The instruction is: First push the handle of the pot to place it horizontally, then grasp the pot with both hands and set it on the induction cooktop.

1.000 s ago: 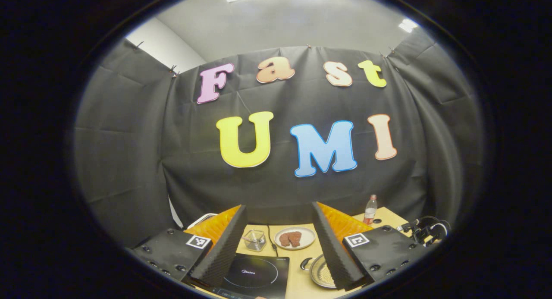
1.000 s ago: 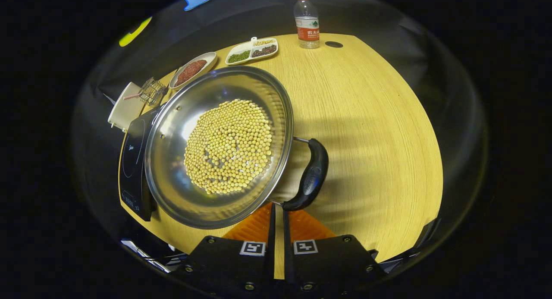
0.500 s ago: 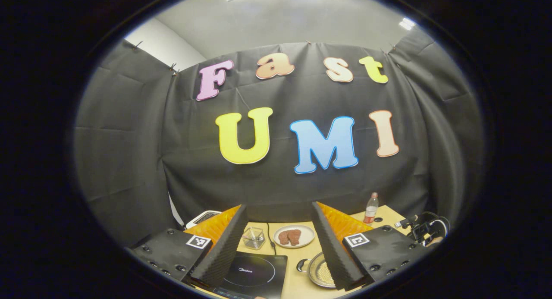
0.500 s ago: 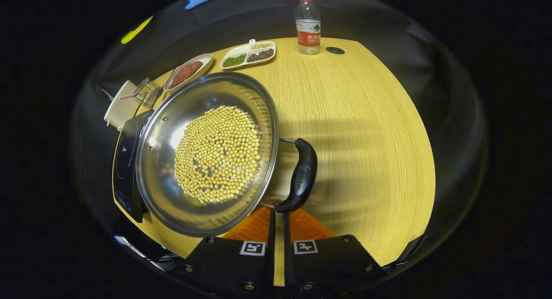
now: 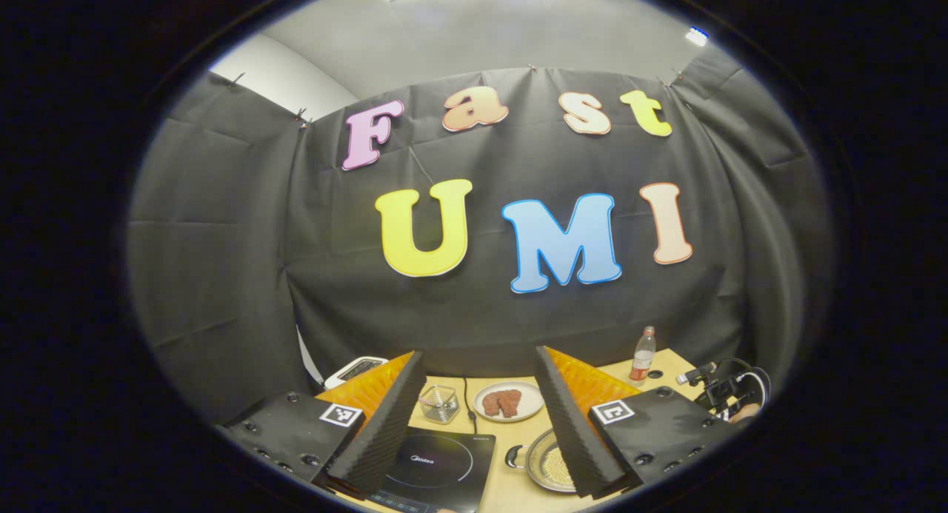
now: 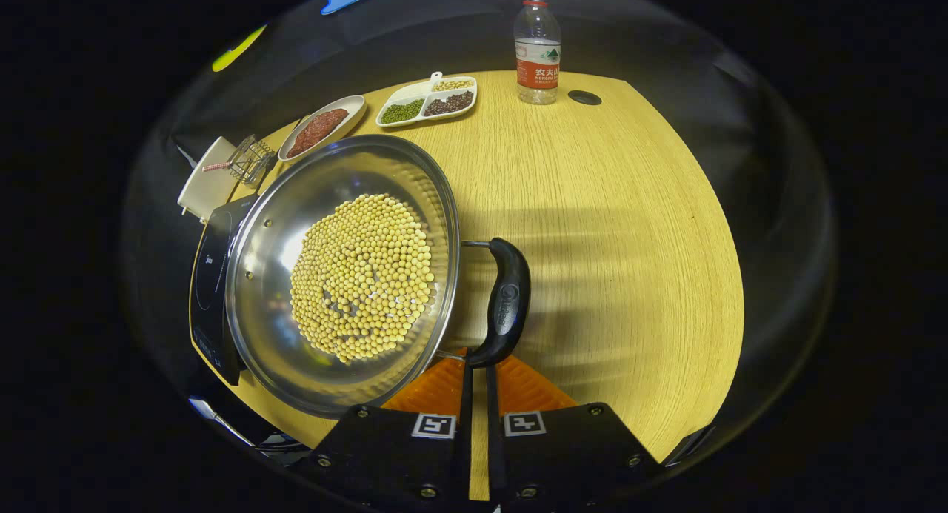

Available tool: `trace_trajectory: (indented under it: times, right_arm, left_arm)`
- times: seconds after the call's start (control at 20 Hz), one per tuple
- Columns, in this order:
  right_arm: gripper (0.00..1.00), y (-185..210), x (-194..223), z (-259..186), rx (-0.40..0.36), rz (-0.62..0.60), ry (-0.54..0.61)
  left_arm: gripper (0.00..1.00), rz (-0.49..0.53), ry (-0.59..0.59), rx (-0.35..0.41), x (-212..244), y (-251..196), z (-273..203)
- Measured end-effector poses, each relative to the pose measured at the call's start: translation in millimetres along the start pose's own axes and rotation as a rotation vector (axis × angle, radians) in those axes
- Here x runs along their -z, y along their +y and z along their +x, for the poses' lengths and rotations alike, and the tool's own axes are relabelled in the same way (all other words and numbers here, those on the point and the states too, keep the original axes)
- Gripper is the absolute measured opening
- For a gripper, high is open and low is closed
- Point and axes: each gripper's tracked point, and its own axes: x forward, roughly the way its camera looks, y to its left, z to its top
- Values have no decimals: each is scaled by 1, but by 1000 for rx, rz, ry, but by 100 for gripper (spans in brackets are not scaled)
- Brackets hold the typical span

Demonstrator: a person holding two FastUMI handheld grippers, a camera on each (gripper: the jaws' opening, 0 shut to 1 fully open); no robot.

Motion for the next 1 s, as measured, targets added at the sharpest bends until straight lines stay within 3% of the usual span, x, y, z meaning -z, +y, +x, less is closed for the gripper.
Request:
trace_trajectory:
  times: [0.35, 0.65, 0.75, 0.8, 0.85, 0.9, 1.0]
  right_arm:
    - [10, -1, -1, -2, 0, 4, -13]
    - [10, -14, -1, -25, 74, 52, -93]
    - [23, -21, 0, -38, 112, 75, -138]
    - [43, -24, 0, -46, 126, 91, -159]
    - [50, -24, 0, -53, 132, 111, -181]
    - [71, -23, 0, -61, 134, 130, -201]
    - [97, -20, -3, -76, 138, 163, -256]
  left_arm:
    - [99, 0, 18, 17, 8, -9, 2]
    - [97, -48, 72, 134, 36, -15, 23]
    - [97, -54, 95, 178, 49, -17, 33]
    - [96, -52, 106, 201, 56, -19, 38]
    - [95, -49, 117, 227, 63, -22, 43]
    - [94, -47, 130, 253, 70, -25, 48]
    - [97, -51, 160, 304, 85, -33, 58]
